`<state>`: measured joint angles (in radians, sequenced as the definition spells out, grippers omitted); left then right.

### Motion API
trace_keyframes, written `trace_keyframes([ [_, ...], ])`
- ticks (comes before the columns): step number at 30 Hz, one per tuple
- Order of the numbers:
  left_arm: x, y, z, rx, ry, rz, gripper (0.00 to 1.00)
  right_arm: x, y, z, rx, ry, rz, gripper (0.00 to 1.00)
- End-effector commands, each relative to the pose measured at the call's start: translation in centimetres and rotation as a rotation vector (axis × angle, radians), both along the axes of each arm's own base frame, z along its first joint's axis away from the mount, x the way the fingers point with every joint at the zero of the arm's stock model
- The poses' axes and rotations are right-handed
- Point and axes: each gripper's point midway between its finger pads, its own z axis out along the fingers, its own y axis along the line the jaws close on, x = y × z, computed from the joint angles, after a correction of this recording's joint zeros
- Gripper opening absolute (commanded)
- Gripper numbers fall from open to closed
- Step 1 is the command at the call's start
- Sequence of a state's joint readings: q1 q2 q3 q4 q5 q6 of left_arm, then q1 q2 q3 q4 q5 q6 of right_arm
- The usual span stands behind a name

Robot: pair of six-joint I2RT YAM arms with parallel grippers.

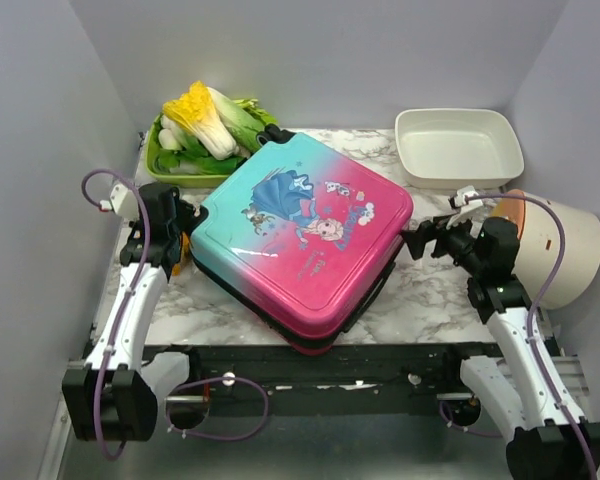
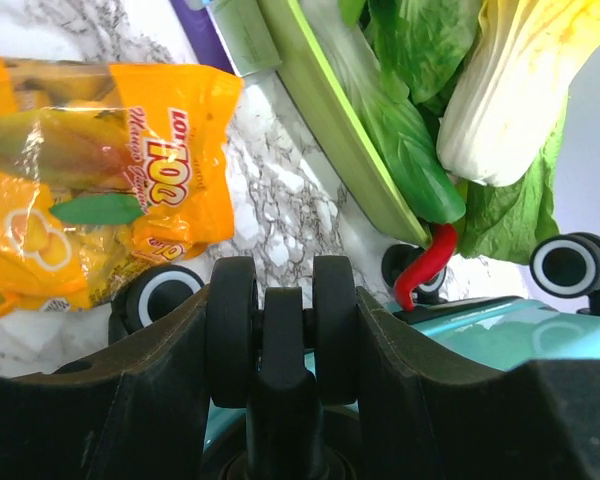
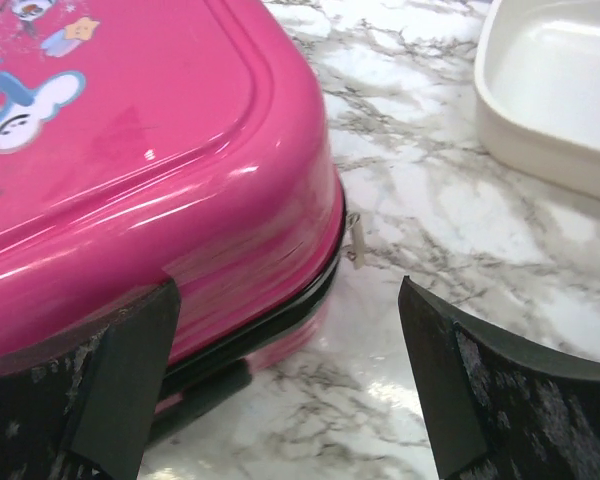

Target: Open, take out, and arrange the luggage

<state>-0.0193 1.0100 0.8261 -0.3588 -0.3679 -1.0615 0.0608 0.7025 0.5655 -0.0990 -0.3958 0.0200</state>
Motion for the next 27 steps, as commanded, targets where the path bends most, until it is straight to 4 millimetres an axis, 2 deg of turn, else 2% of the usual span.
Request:
trace_keyframes([
  [1,4.2,3.7,1.0,0.113,-0.049,0.099,0.0,2.0,-0.3,2.6,-0.234,-0.173,0.089,1.0],
  [4,6.6,3.1,2.1,0.117,-0.094,0.053,0.0,1.4,0.1,1.8,-0.274,-0.172,0.146,1.0],
  [5,7.2,2.9,2.6,0.121,-0.101,0.038,0.0,0.6,0.9,1.5,-0.275,-0.177,0.208,1.0],
  [6,8.2,2.7,3.4,0.124,-0.117,0.022,0.0,-1.1,2.9,1.2,-0.264,-0.198,0.357,0.97],
  [8,9.2,1.8,4.0,0.113,-0.138,-0.016,0.0,-2.9,4.2,2.1,-0.24,-0.246,0.449,0.95],
  [9,9.9,1.5,4.3,0.111,-0.148,-0.03,0.0,-3.4,4.4,2.3,-0.231,-0.257,0.464,0.95],
  [11,10.8,1.1,4.8,0.126,-0.162,-0.05,0.0,-3.6,3.5,3.4,-0.256,-0.306,0.393,0.96],
  [12,11.5,1.1,4.2,0.141,-0.142,-0.053,0.0,-3.5,3.1,3.3,-0.267,-0.329,0.357,0.96],
  [13,12.1,1.2,5.1,0.155,-0.152,-0.048,0.0,-3.0,2.2,3.2,-0.299,-0.347,0.301,0.97],
  [15,13.2,1.4,4.7,0.183,-0.128,-0.059,0.0,-3.3,2.0,2.8,-0.371,-0.409,0.315,0.97],
  [16,13.9,1.3,5.7,0.188,-0.144,-0.068,0.0,-3.3,2.1,2.1,-0.421,-0.434,0.344,1.0],
  [17,14.4,1.2,5.8,0.203,-0.137,-0.083,0.0,-3.2,2.1,1.9,-0.443,-0.445,0.359,1.0],
  [18,15.1,1.0,5.1,0.206,-0.119,-0.096,0.0,-2.6,2.1,1.2,-0.462,-0.423,0.374,1.0],
  [19,15.9,1.0,6.3,0.213,-0.143,-0.1,0.0,-1.6,1.5,1.7,-0.499,-0.415,0.346,1.0],
  [20,16.4,1.0,6.5,0.218,-0.146,-0.108,0.0,-0.9,0.9,1.5,-0.513,-0.373,0.324,0.99],
  [21,17.3,0.9,5.8,0.234,-0.13,-0.126,0.0,-0.9,0.4,0.2,-0.515,-0.273,0.328,0.98],
  [22,18.1,0.7,6.8,0.24,-0.155,-0.14,0.0,-0.2,-0.1,-1.4,-0.527,-0.178,0.339,0.92],
  [23,18.7,0.6,7.2,0.247,-0.159,-0.146,0.0,0.1,-0.2,-0.5,-0.535,-0.166,0.343,0.9],
  [24,19.5,0.6,6.0,0.26,-0.128,-0.157,0.0,0.1,-0.5,-1.5,-0.531,-0.113,0.353,0.89],
  [25,20.4,0.6,7.4,0.269,-0.147,-0.162,0.0,0.5,-0.9,-2.2,-0.533,-0.088,0.349,0.88],
  [26,21.0,0.6,7.5,0.279,-0.145,-0.173,0.0,0.5,-1.1,-2.9,-0.529,-0.075,0.351,0.88],
  [27,21.9,0.5,6.5,0.282,-0.119,-0.183,0.0,0.9,-1.5,-2.7,-0.521,-0.09,0.334,0.88],
])
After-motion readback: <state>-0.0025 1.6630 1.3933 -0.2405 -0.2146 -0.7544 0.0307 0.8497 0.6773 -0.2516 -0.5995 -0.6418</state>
